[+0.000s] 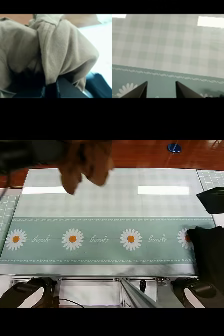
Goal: Fold the shirts.
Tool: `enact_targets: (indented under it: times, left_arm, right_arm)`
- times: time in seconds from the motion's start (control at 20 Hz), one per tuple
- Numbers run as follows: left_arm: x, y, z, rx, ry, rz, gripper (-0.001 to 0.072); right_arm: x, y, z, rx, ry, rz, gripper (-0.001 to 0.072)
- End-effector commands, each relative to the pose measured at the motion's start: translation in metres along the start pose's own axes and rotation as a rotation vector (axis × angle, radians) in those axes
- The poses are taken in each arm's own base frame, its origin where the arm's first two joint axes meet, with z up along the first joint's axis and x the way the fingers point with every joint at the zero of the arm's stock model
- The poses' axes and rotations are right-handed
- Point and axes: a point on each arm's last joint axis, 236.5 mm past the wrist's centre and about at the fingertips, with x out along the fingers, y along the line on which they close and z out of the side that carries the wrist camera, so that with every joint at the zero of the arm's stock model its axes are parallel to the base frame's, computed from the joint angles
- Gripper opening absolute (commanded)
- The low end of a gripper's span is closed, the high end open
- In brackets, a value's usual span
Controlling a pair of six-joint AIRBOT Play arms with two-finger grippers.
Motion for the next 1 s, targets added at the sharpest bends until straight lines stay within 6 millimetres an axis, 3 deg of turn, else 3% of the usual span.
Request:
enact_targets:
  times: [0.0, 0.15, 0.3, 0.35, 0.45, 0.5, 0.55, 0.6, 0.7, 0.8, 0.9, 0.95]
  left_arm:
    - [0.041, -0.066, -0.087, -0.028, 0.171, -0.168, 0.0027]
    - [0.069, -0.06, -0.179, -0.152, 0.311, -0.145, 0.0027]
    - [0.069, -0.036, -0.275, -0.292, 0.514, -0.079, 0.0027]
    - [0.066, -0.026, -0.3, -0.334, 0.567, -0.05, 0.0027]
    - [0.062, -0.013, -0.333, -0.379, 0.641, -0.014, 0.003]
    - [0.061, -0.012, -0.341, -0.392, 0.671, -0.013, 0.0107]
    - [0.059, -0.012, -0.346, -0.401, 0.699, -0.018, 0.038]
    - [0.058, -0.011, -0.345, -0.4, 0.71, -0.021, 0.0509]
    - [0.049, 0.001, -0.324, -0.367, 0.736, -0.02, 0.0508]
    - [0.023, 0.024, -0.29, -0.368, 0.775, 0.018, 0.0508]
    - [-0.012, 0.06, -0.255, -0.334, 0.751, 0.114, 0.0508]
    - [-0.033, 0.087, -0.243, -0.316, 0.706, 0.213, 0.0507]
  right_arm:
    - [-0.017, -0.028, -0.006, 0.001, -0.01, -0.115, 0.041]
    - [-0.009, -0.054, -0.032, 0.008, 0.089, -0.227, 0.041]
    - [0.02, -0.063, -0.074, 0.021, 0.215, -0.259, 0.041]
    - [0.032, -0.062, -0.089, 0.038, 0.248, -0.257, 0.0409]
    - [0.061, -0.056, -0.118, 0.068, 0.298, -0.226, 0.041]
    - [0.074, -0.05, -0.13, 0.084, 0.323, -0.199, 0.041]
    - [0.087, -0.043, -0.143, 0.1, 0.353, -0.168, 0.0409]
    - [0.098, -0.036, -0.149, 0.114, 0.369, -0.14, 0.041]
    - [0.115, -0.032, -0.139, 0.113, 0.347, -0.123, 0.041]
    - [0.108, -0.046, -0.109, 0.103, 0.309, -0.143, 0.041]
    - [0.087, -0.094, -0.081, 0.116, 0.239, -0.271, 0.041]
    - [0.075, -0.129, -0.084, 0.153, 0.244, -0.368, 0.041]
